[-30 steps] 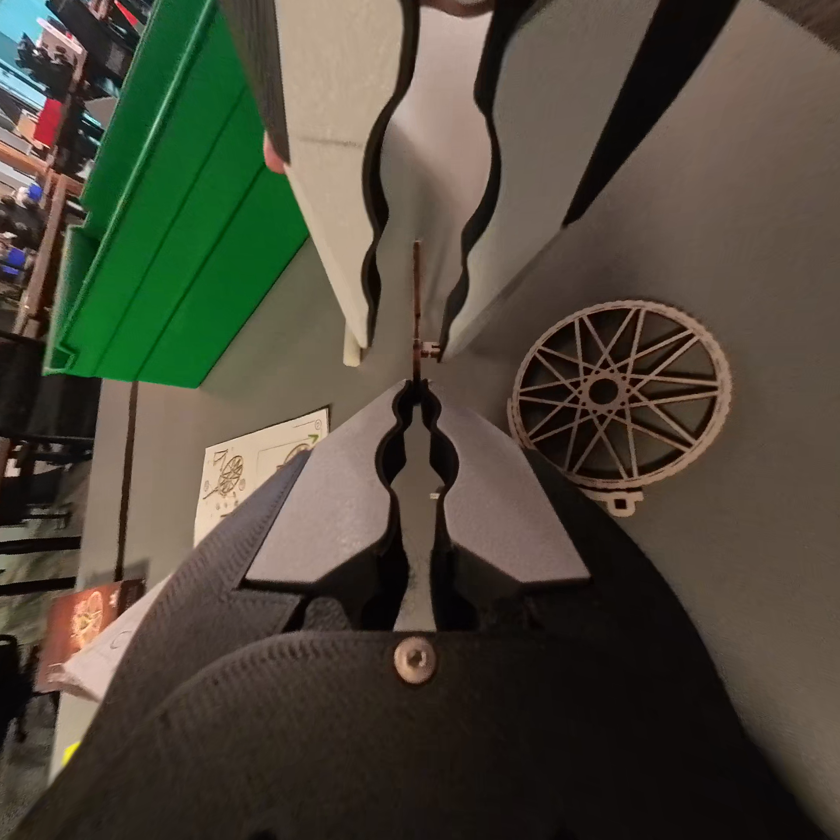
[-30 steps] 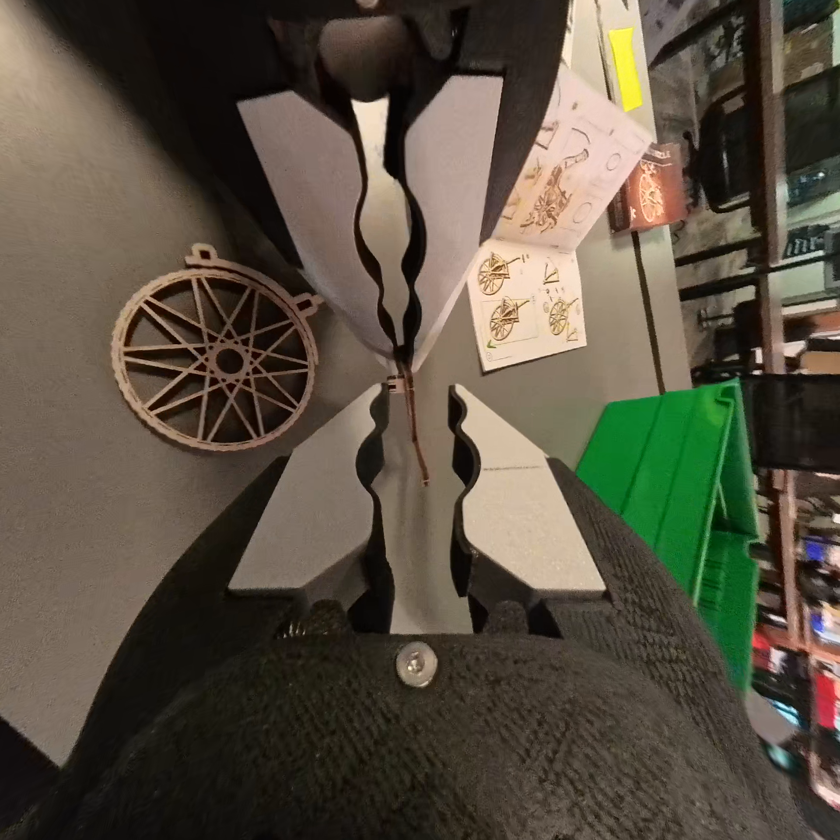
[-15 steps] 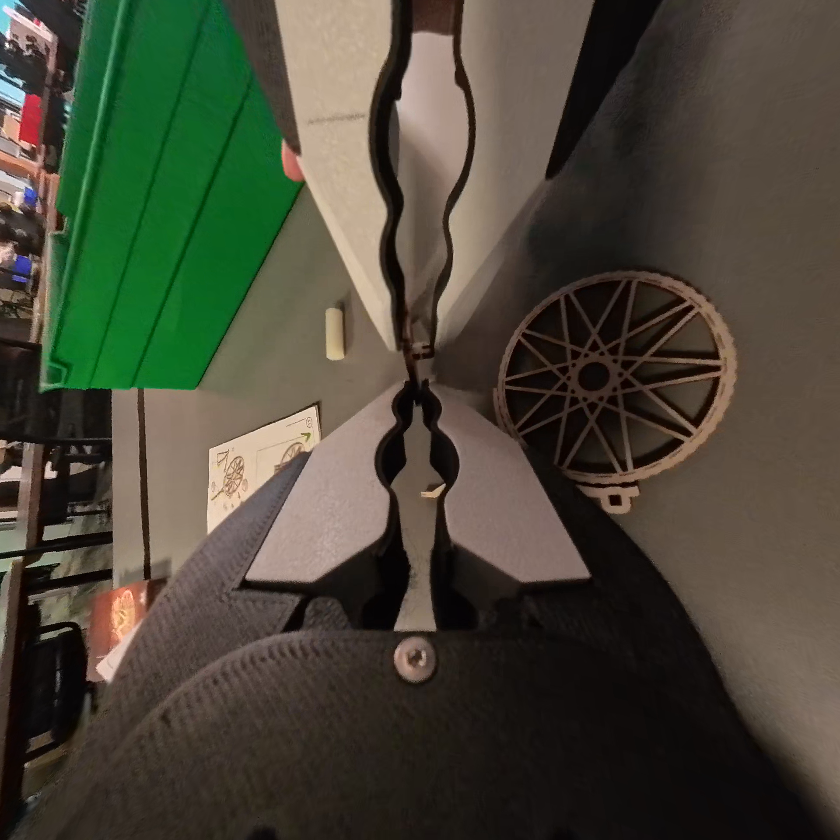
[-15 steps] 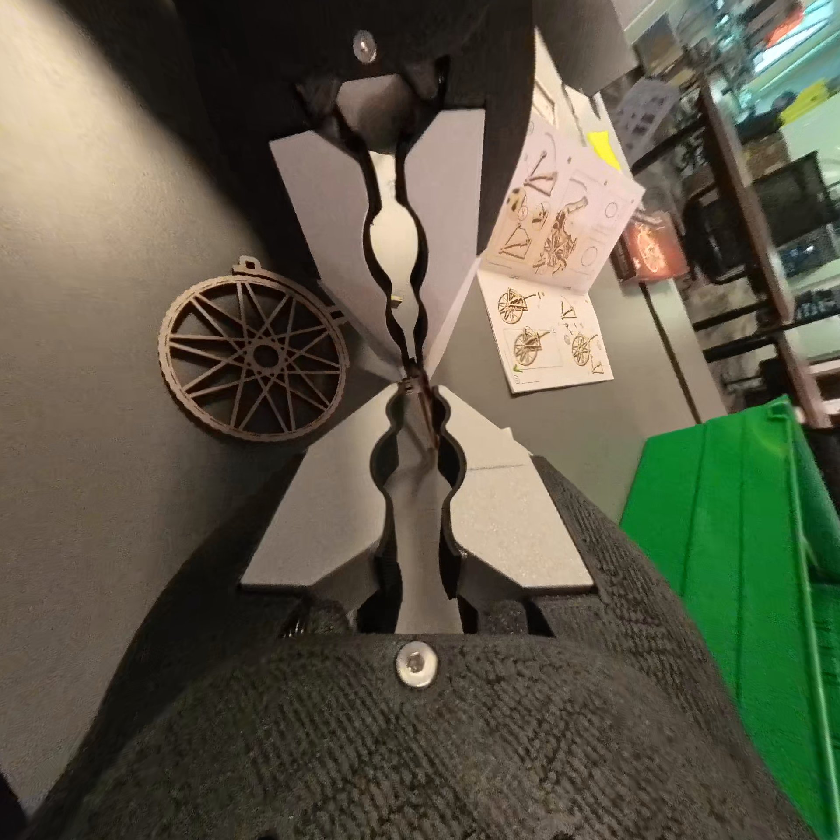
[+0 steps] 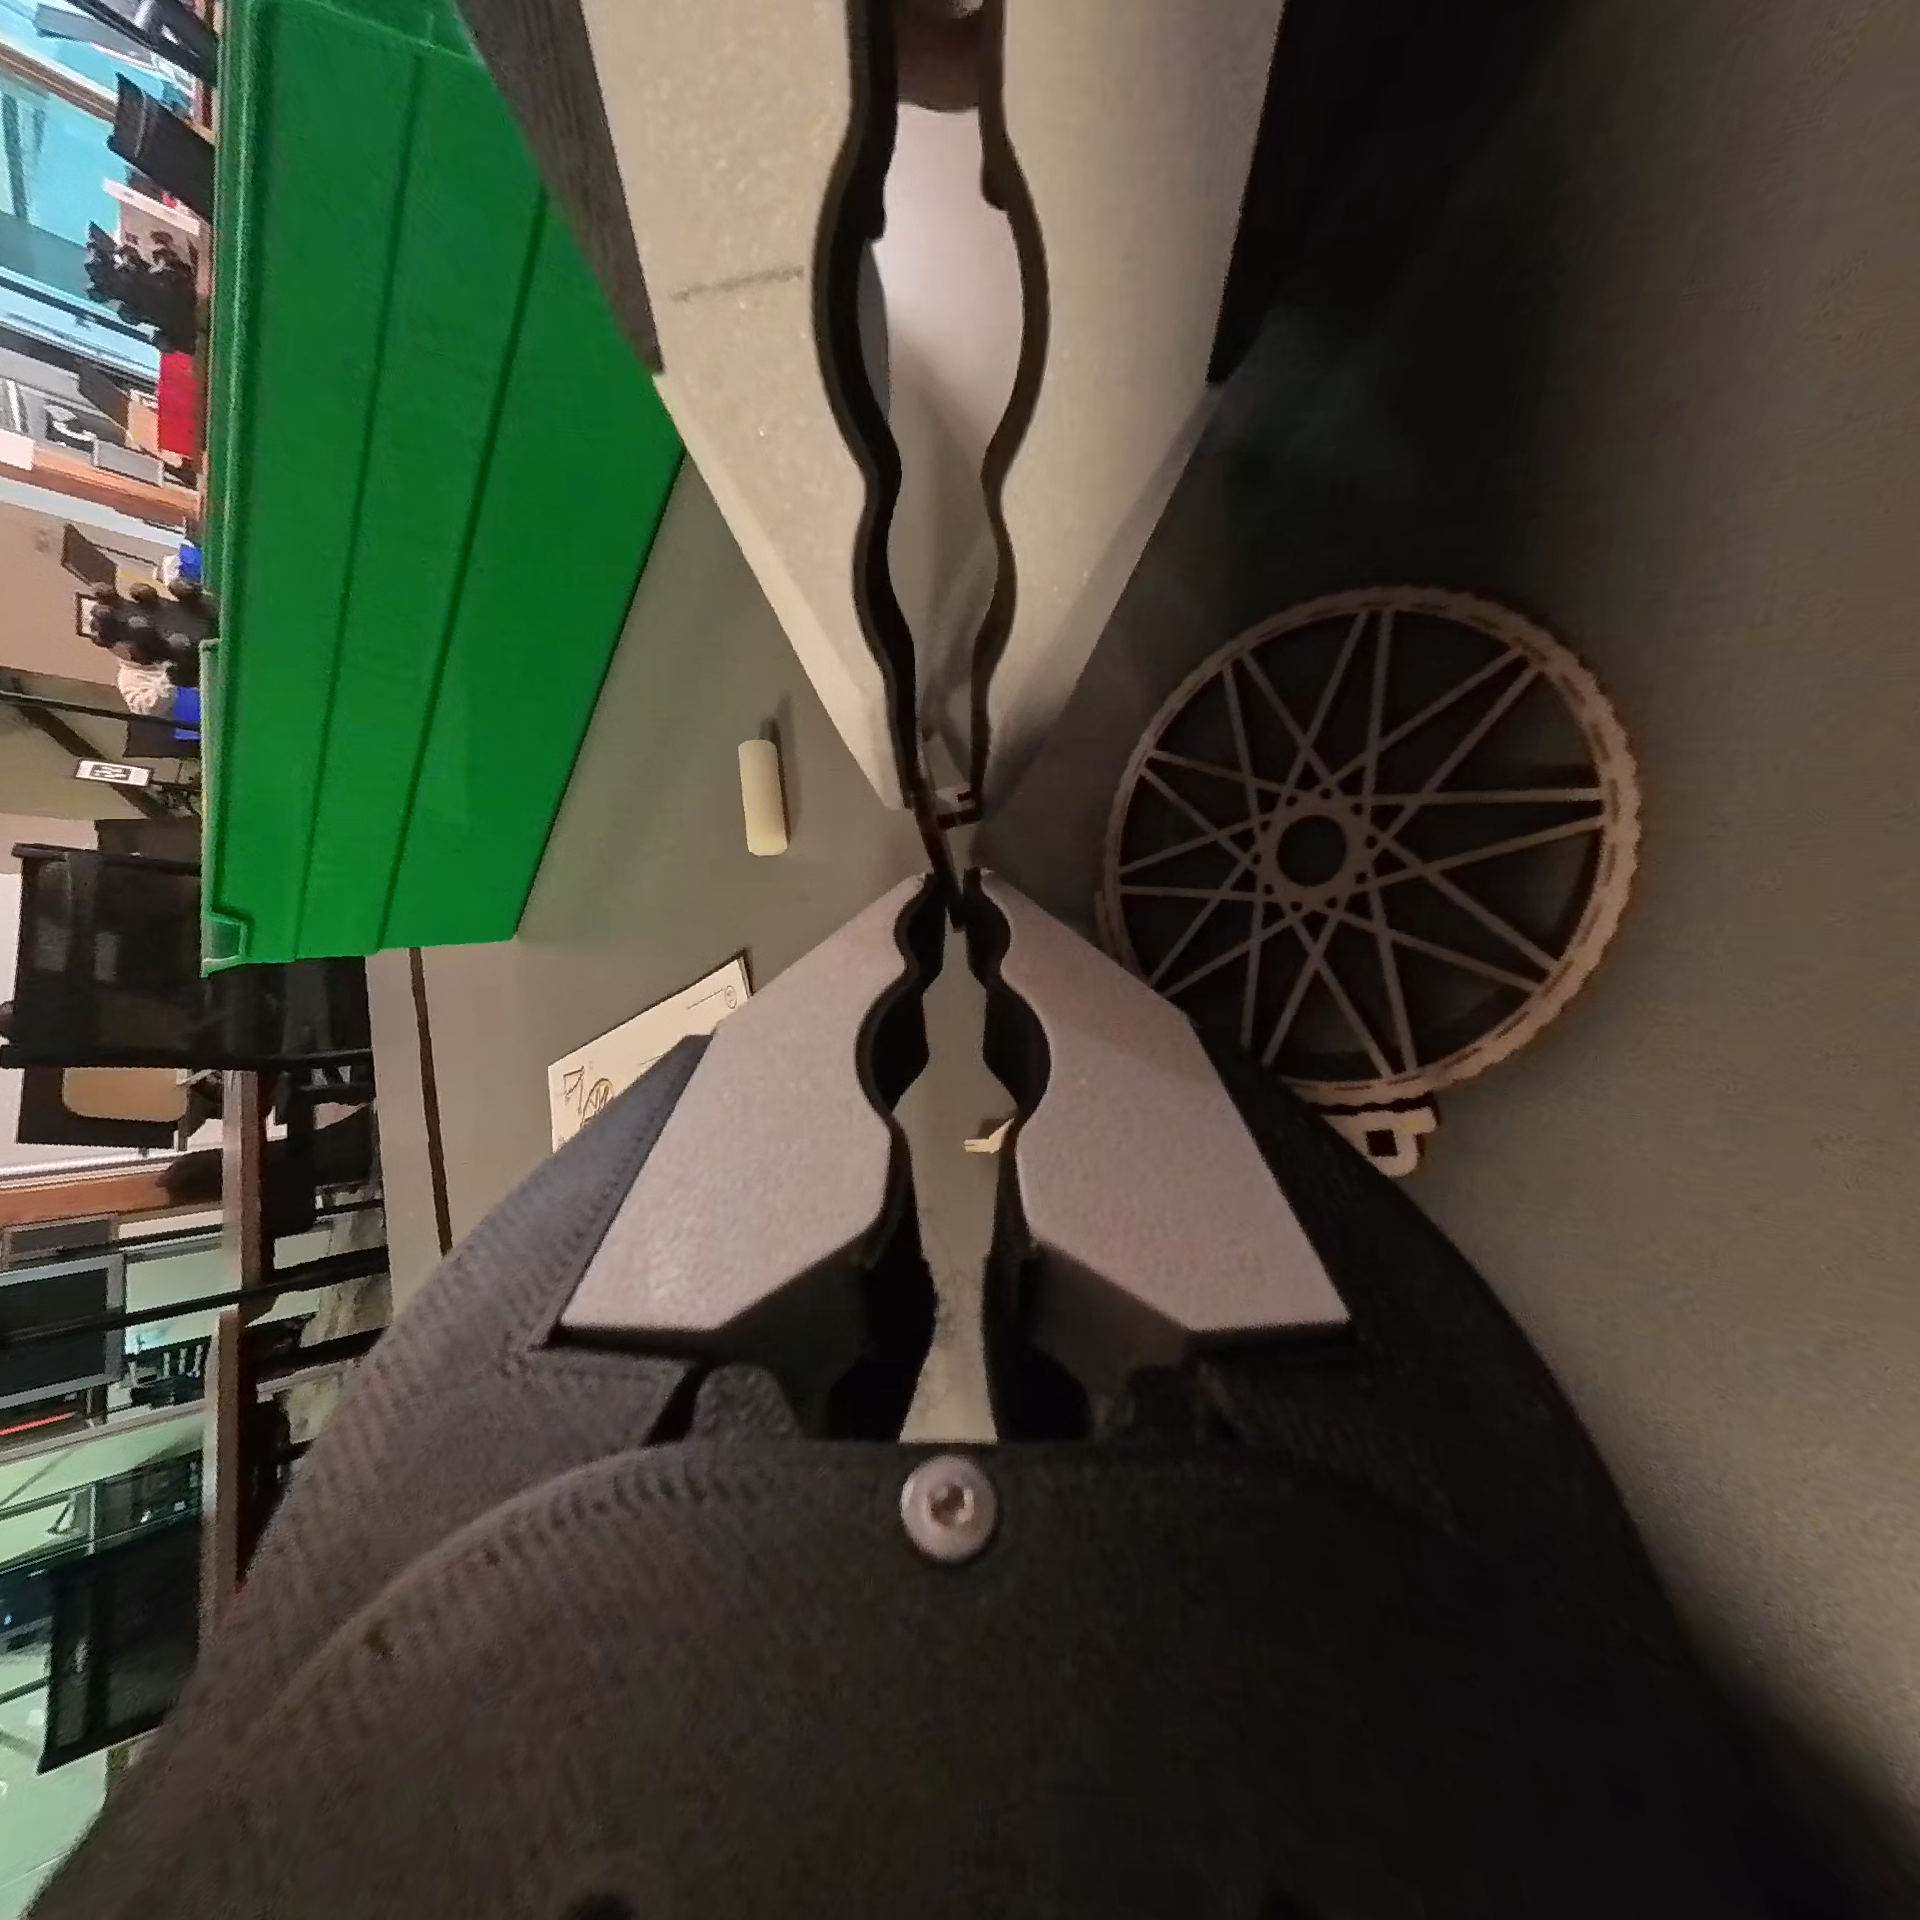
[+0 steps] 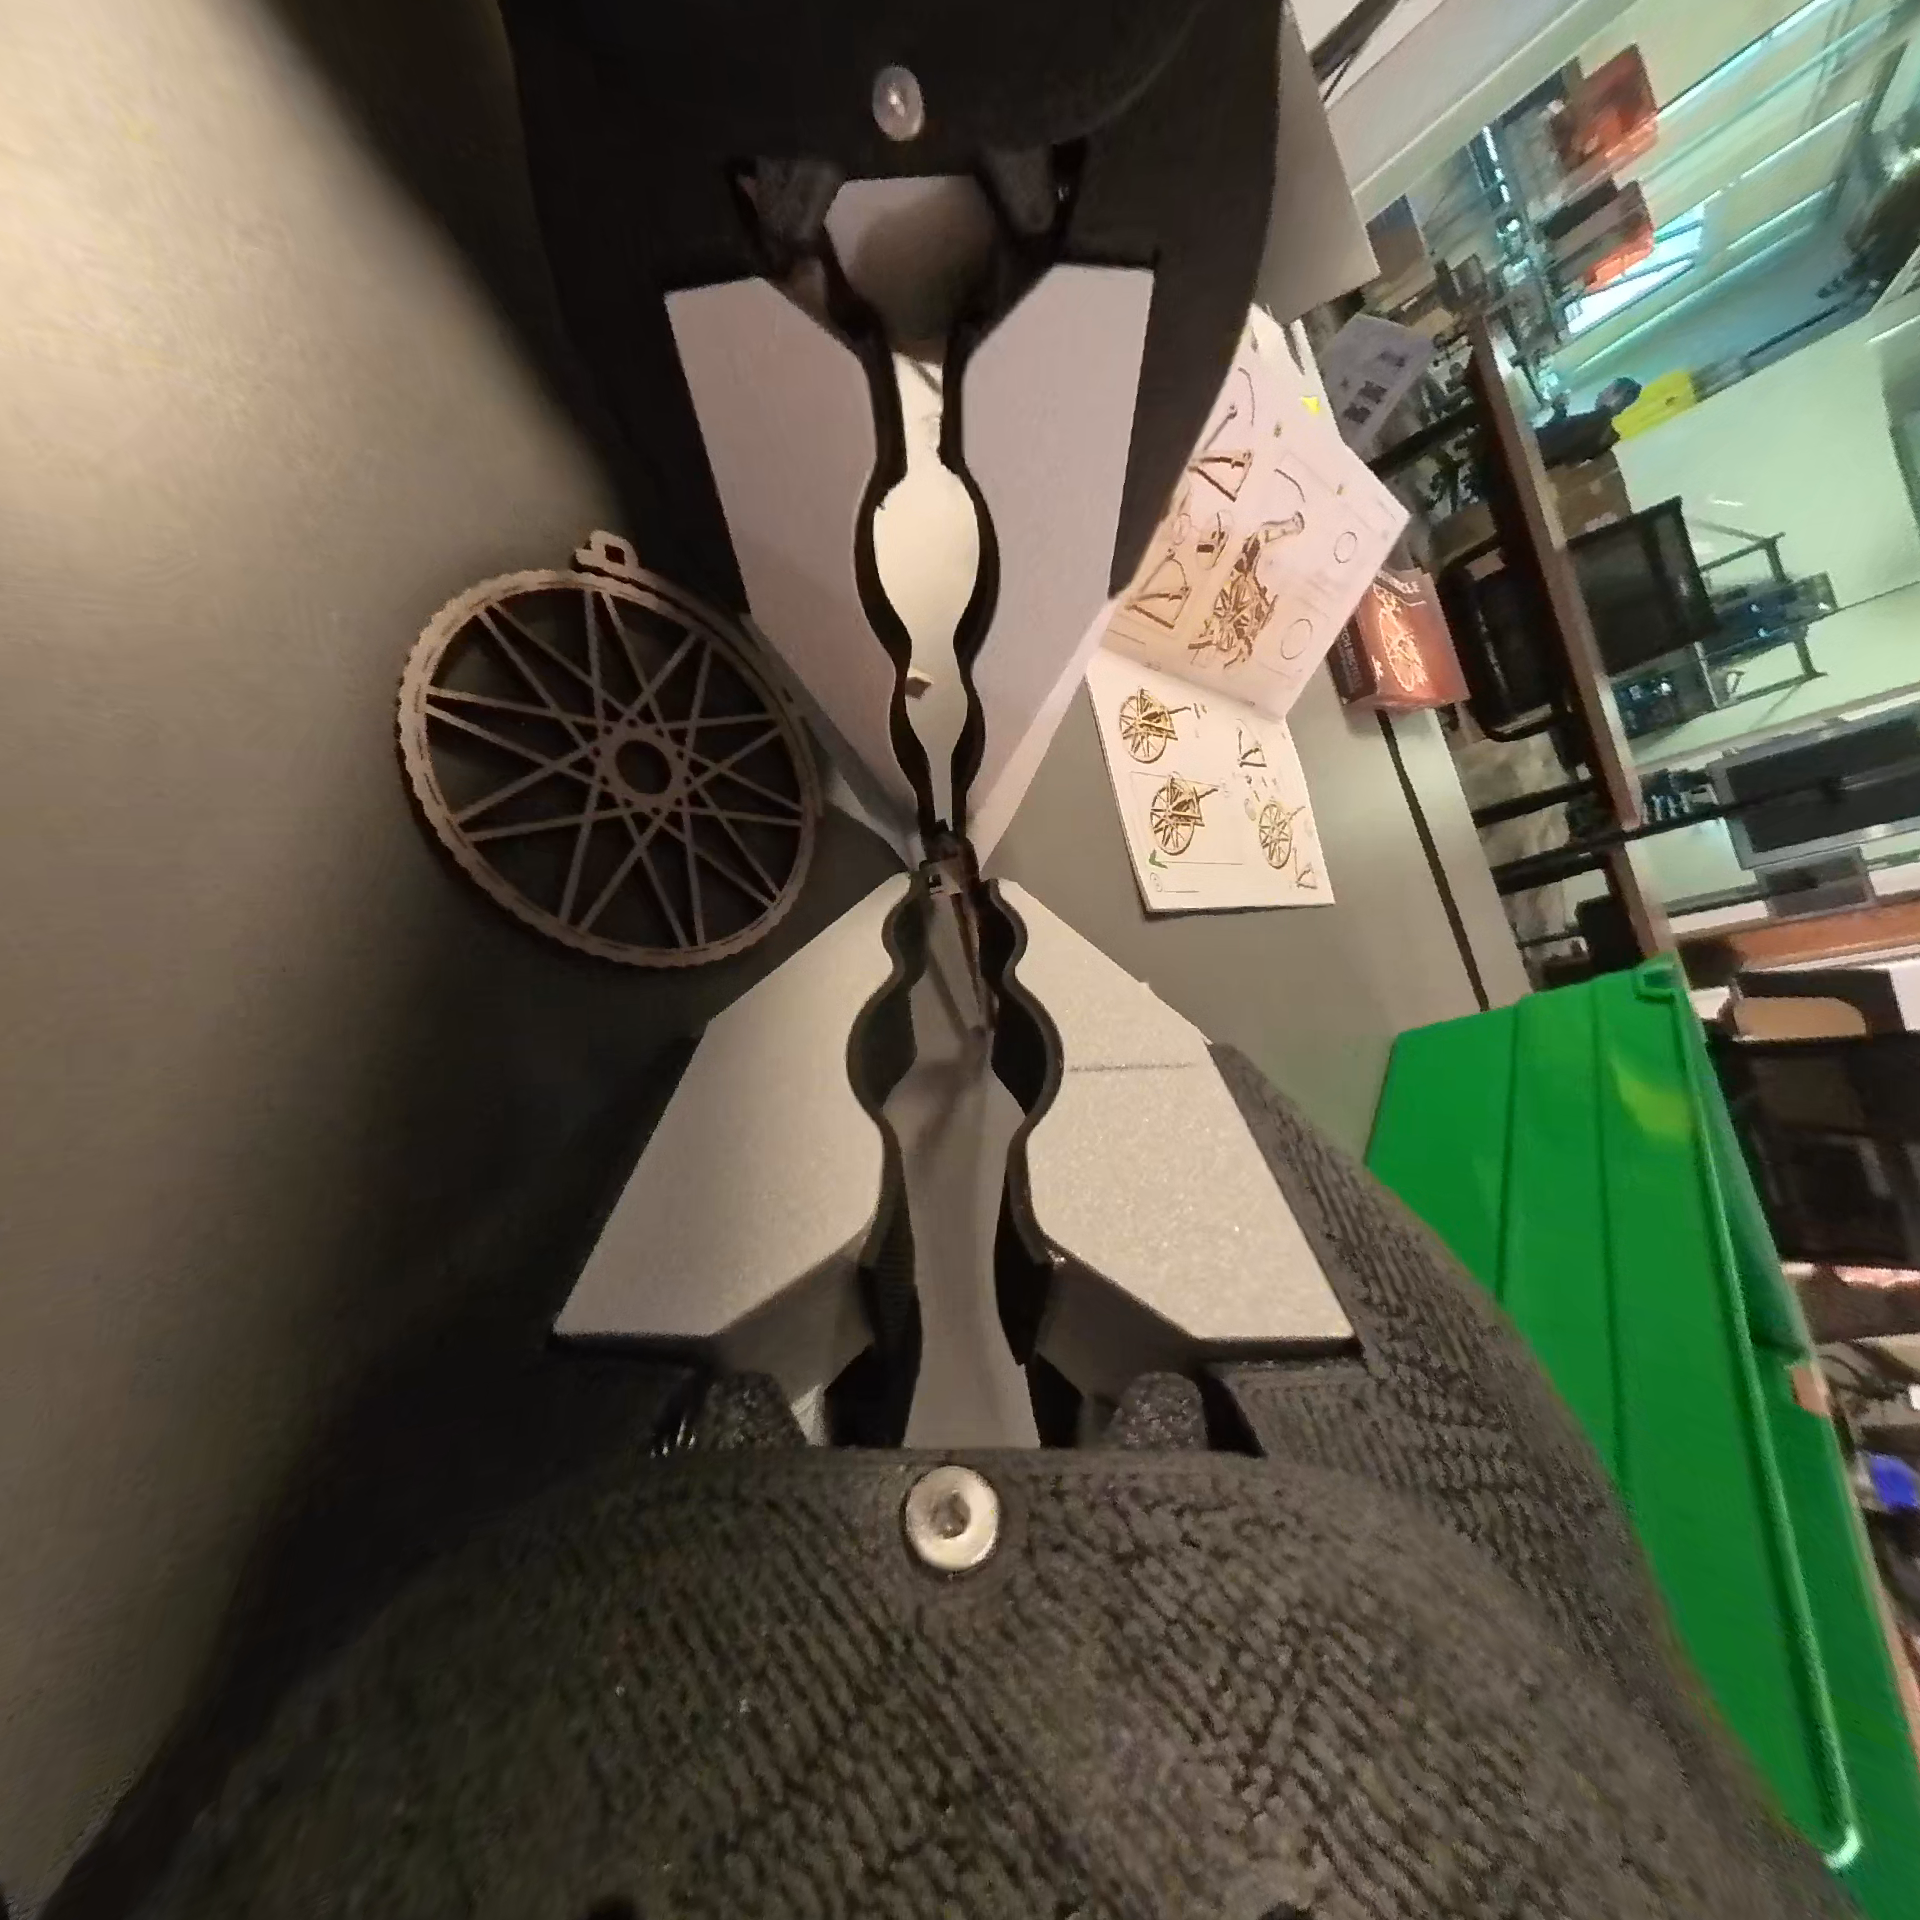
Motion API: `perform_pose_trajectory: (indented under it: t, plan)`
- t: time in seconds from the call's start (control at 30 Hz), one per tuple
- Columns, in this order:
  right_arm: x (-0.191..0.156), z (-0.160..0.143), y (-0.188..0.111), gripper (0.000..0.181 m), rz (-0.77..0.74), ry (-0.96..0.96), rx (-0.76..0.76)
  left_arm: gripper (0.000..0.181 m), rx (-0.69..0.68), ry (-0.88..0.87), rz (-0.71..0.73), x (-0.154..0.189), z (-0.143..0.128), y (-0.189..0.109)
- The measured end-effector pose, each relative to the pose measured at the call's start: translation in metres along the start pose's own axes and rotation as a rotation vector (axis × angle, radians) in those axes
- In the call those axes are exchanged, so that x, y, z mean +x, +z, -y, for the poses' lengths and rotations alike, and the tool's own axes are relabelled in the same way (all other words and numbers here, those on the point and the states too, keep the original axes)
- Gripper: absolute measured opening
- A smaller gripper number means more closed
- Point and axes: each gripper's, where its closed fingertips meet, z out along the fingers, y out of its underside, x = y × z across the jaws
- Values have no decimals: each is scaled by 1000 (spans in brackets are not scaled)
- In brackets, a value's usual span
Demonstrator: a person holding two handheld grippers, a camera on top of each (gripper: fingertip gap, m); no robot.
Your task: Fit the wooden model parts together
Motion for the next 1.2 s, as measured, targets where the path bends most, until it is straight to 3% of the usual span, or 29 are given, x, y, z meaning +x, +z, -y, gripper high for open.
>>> perform_pose_trajectory:
  t: [0.93, 1.07, 1.13, 1.2]
  plan:
    - [4, -1, 0, 7, -13, 137, -5, 2, -32, 76, 24, -2, 0, 0]
    - [0, 0, -4, 7, -21, 95, 25, 3, 64, -90, -72, 3, 6, -1]
    - [-3, -1, -2, 8, -14, 63, 19, 21, 156, -216, -102, 1, 14, -4]
    - [-3, -1, -2, 8, -16, 46, 20, 27, 198, -242, -110, -1, 18, -9]
